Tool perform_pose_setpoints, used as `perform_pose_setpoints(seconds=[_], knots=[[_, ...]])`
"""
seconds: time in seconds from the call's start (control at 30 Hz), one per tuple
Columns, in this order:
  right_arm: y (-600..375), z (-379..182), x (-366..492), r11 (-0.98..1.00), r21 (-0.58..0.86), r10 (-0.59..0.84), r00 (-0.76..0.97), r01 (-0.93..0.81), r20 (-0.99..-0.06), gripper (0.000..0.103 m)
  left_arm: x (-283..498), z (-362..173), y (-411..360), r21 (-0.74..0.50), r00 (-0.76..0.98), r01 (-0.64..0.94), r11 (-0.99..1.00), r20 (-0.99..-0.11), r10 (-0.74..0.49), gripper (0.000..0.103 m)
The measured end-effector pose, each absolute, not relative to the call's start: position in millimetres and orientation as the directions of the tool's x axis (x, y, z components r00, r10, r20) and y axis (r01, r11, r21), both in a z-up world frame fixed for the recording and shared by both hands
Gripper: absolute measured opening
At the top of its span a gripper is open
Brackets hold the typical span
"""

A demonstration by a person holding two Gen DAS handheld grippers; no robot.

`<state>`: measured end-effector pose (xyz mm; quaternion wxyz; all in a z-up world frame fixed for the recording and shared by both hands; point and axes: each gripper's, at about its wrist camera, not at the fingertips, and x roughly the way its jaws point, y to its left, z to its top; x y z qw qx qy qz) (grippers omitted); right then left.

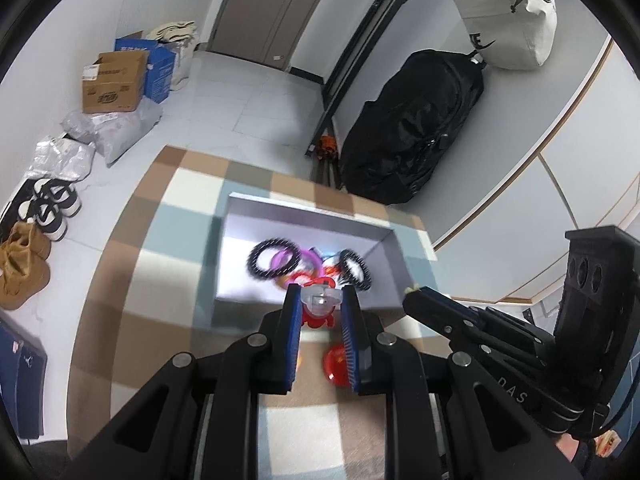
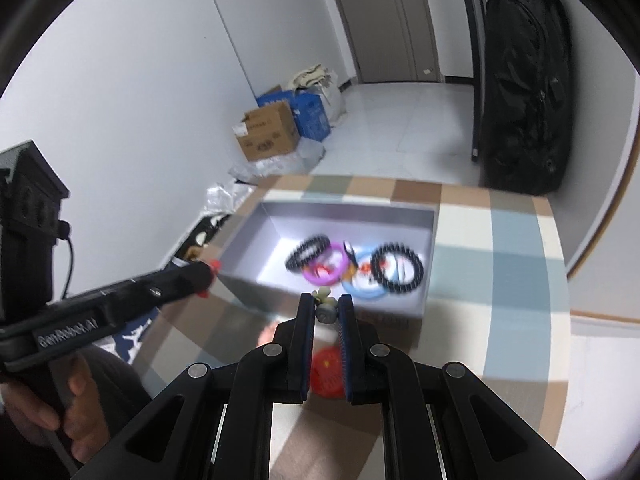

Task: Organize jewelry
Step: 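Carry the figurine and charm into the silver box and open both tools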

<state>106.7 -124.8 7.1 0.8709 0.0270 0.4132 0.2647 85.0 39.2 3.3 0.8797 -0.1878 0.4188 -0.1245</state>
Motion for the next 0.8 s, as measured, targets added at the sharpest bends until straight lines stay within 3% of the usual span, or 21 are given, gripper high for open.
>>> perform_pose_setpoints(seconds=[0.8], knots=[[-134.2, -2.4, 182.7, 0.804, 0.365, 0.582, 0.495, -0.469, -0.645, 0.011, 150.7, -18.4, 18.0, -0.41, 0.552, 0.1, 0.907, -0.735, -0.394, 0.014]])
